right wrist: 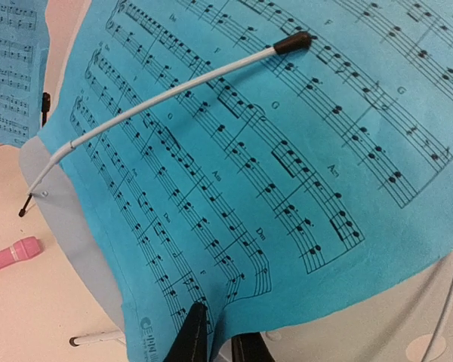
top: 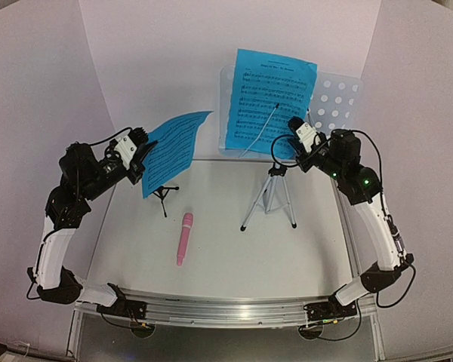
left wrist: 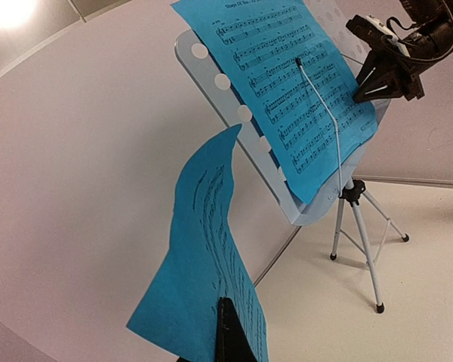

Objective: Set up the instrument practice props

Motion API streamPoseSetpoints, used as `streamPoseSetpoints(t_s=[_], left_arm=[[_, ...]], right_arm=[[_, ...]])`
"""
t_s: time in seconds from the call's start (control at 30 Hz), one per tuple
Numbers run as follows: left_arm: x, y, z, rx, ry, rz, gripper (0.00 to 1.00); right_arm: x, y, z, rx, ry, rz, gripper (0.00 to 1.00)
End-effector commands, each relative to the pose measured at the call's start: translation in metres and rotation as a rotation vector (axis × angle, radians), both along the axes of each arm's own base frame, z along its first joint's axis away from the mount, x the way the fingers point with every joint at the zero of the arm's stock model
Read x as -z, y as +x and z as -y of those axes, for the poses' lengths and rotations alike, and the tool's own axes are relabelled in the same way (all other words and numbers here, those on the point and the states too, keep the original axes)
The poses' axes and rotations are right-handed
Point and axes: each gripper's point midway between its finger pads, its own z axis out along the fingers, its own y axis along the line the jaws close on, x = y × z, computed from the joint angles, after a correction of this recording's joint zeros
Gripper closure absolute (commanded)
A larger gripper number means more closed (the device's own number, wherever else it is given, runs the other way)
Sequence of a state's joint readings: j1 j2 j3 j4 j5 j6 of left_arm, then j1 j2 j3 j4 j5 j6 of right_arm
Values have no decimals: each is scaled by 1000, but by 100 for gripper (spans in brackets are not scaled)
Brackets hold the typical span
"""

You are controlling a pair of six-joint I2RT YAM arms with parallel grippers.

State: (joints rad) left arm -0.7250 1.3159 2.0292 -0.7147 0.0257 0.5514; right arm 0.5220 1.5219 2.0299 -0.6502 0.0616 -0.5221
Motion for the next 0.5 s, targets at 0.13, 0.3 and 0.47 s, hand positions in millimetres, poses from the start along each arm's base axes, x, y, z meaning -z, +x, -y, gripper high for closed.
streamPoseSetpoints(t_s=[0.13,0.3,0.47], left_arm=[[-18,-6,-4,11,-41,48,100],[-15,-9,-2,26,-39,40,100],[-17,-15,-2,53,-34,49,100]], right_arm=[[-42,-15,25,83,60,84,82],[-39,-23,21,56,125,40,60],[-43,-42,17,0,266,-37,28]])
